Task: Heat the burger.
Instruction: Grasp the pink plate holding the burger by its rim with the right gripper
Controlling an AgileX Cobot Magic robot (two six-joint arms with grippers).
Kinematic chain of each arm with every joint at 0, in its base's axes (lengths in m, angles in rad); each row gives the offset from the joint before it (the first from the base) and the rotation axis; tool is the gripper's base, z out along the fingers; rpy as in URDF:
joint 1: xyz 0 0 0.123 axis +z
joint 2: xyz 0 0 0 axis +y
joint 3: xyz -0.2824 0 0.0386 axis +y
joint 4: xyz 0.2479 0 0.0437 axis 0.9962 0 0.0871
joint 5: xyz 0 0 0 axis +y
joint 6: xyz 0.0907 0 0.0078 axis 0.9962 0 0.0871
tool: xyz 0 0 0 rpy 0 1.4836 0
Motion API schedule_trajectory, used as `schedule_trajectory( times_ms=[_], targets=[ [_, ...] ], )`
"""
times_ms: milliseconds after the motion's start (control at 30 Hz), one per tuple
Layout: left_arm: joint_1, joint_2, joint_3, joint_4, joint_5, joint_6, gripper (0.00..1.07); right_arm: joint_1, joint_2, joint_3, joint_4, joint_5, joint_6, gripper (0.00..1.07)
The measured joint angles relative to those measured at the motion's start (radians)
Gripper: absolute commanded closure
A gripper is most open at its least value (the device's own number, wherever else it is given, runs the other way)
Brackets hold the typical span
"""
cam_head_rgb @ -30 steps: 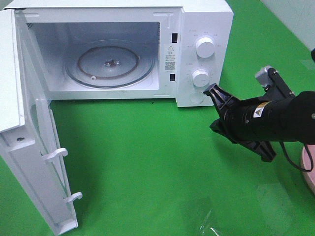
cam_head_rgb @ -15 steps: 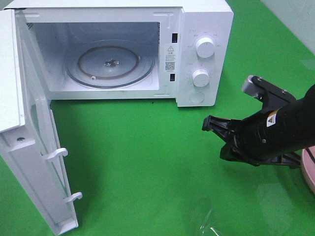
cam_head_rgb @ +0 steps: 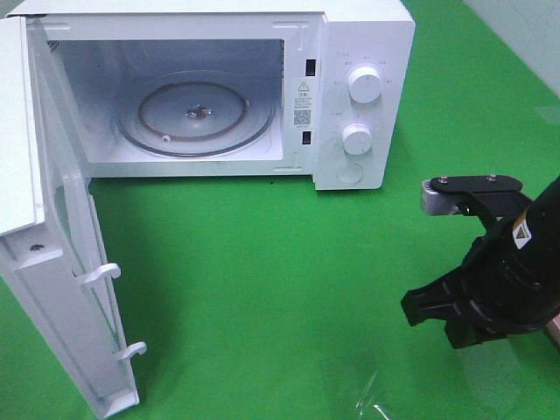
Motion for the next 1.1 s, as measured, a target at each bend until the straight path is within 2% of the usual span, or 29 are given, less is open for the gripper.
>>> schedule_trajectory(
  times_ms=[33, 67, 100, 133, 167, 200, 233, 267, 333, 367, 400, 500, 667, 1100],
  targets=[
    [0.0, 0.0, 0.0, 0.0, 0.0, 0.0, 0.09, 0.0, 0.0, 0.0, 0.0, 0.0, 0.0, 0.91],
    [0.0, 0.0, 0.0, 0.0, 0.0, 0.0, 0.09, 0.0, 0.0, -0.014, -0.018, 0.034, -0.011, 0.85],
    [0.0, 0.0, 0.0, 0.0, 0.0, 0.0, 0.09, 0.0, -0.005, -0.046, -0.056, 0.096, -0.034, 0.73],
    [0.0, 0.0, 0.0, 0.0, 0.0, 0.0, 0.09, 0.0, -0.005, -0.046, -0.056, 0.096, -0.034, 0.73],
    [0.0, 0.0, 0.0, 0.0, 0.0, 0.0, 0.09, 0.0, -0.007, -0.075, -0.091, 0.148, -0.046, 0.57],
    [0.0, 0.0, 0.0, 0.0, 0.0, 0.0, 0.09, 0.0, -0.007, -0.075, -0.091, 0.148, -0.046, 0.57],
    [0.0, 0.0, 0.0, 0.0, 0.0, 0.0, 0.09, 0.0, -0.007, -0.094, -0.116, 0.185, -0.053, 0.48],
    [0.0, 0.0, 0.0, 0.0, 0.0, 0.0, 0.09, 0.0, -0.007, -0.094, -0.116, 0.185, -0.053, 0.48],
    [0.0, 0.0, 0.0, 0.0, 0.0, 0.0, 0.09, 0.0, -0.007, -0.111, -0.135, 0.22, -0.056, 0.19],
    [0.0, 0.0, 0.0, 0.0, 0.0, 0.0, 0.09, 0.0, -0.007, -0.111, -0.135, 0.22, -0.056, 0.19],
    [0.0, 0.0, 0.0, 0.0, 0.0, 0.0, 0.09, 0.0, -0.007, -0.114, -0.151, 0.229, -0.056, 0.09],
    [0.0, 0.0, 0.0, 0.0, 0.0, 0.0, 0.09, 0.0, -0.007, -0.114, -0.16, 0.233, -0.061, 0.07],
    [0.0, 0.0, 0.0, 0.0, 0.0, 0.0, 0.09, -0.012, -0.007, -0.114, -0.177, 0.25, -0.094, 0.09],
    [0.0, 0.0, 0.0, 0.0, 0.0, 0.0, 0.09, -0.208, -0.007, -0.115, -0.203, 0.251, -0.166, 0.16]
  ],
)
